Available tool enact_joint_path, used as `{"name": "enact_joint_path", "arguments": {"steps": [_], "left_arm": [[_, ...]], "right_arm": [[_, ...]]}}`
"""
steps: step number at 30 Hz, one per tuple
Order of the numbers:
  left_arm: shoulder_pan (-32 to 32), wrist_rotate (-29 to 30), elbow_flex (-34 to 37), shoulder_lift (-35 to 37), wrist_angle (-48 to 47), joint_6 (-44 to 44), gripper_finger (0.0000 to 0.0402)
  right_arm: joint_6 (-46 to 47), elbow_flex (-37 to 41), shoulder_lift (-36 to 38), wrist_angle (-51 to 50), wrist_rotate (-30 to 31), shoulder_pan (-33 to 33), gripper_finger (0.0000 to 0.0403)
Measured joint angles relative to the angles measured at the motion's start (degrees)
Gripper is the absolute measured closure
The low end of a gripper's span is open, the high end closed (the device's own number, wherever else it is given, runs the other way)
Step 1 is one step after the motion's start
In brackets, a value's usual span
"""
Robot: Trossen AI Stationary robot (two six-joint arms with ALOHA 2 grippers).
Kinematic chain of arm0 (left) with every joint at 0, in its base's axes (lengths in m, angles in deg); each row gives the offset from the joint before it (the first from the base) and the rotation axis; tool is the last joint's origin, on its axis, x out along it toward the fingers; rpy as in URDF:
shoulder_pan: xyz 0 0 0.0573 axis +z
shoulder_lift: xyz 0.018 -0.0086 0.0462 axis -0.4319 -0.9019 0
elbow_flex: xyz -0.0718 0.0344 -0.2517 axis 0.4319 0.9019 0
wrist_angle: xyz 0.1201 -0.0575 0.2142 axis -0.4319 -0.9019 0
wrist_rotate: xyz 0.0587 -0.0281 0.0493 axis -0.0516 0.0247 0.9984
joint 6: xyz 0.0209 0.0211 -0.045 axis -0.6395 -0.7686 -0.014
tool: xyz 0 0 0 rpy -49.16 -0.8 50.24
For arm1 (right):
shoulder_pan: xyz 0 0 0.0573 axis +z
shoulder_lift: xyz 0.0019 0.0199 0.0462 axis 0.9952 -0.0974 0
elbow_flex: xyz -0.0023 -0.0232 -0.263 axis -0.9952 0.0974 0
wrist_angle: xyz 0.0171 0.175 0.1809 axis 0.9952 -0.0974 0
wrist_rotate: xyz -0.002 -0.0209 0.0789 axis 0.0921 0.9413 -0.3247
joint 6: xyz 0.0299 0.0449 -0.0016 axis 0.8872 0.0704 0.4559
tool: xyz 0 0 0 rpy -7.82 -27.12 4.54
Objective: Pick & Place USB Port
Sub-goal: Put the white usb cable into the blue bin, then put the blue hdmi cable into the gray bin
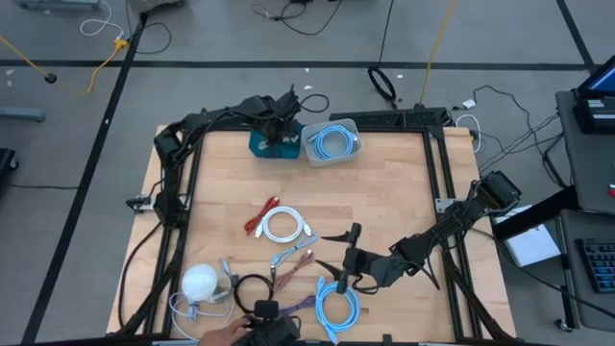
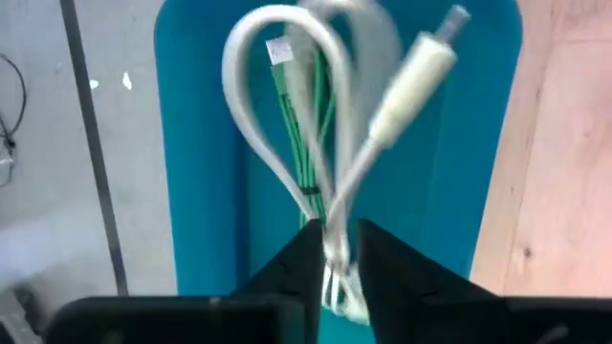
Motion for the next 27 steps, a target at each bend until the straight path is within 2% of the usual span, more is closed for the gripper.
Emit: {"name": "enact_joint_path", "arguments": {"steps": [8, 11, 14, 17, 19, 22, 25, 27], "left_arm": [[-1.62, 2.01, 0.0, 0.76, 1.34, 1.63, 0.0259], [-2.34, 5.74, 0.0, 2.39, 1.14, 1.74, 0.0244], [-2.42, 5.59, 0.02, 6.1, 0.55, 2.71, 0.0237], [-2.75, -0.03, 0.01, 12.04, 0.24, 4.49, 0.0238], [-3.24, -5.91, 0.01, 16.5, 0.13, 7.18, 0.0241], [-4.2, -18.46, 0.0, 23.78, 0.16, 13.43, 0.0246], [-6.87, -31.55, -0.04, 29.95, -0.14, 19.03, 0.0247], [-10.47, -35.82, -0.06, 32.99, -1.96, 21.34, 0.0247]], "right_arm": [[0.0, 0.0, 0.0, 0.0, 0.07, -0.01, 0.0119], [0.0, 0.0, 0.0, -0.07, 0.09, -0.01, 0.0119], [1.39, 0.0, 0.0, -1.72, 0.13, -0.01, 0.0119], [4.92, 0.0, 0.0, -5.58, 0.11, -0.41, 0.0119], [7.34, 0.0, 0.0, -7.77, 0.13, -0.87, 0.0119], [10.61, 0.0, 0.0, -10.38, -0.36, -1.58, 0.0119], [12.98, 0.01, 0.0, -11.21, -3.41, -2.61, 0.0119], [14.35, 0.0, 0.0, -11.19, -5.54, -3.43, 0.0119]]}}
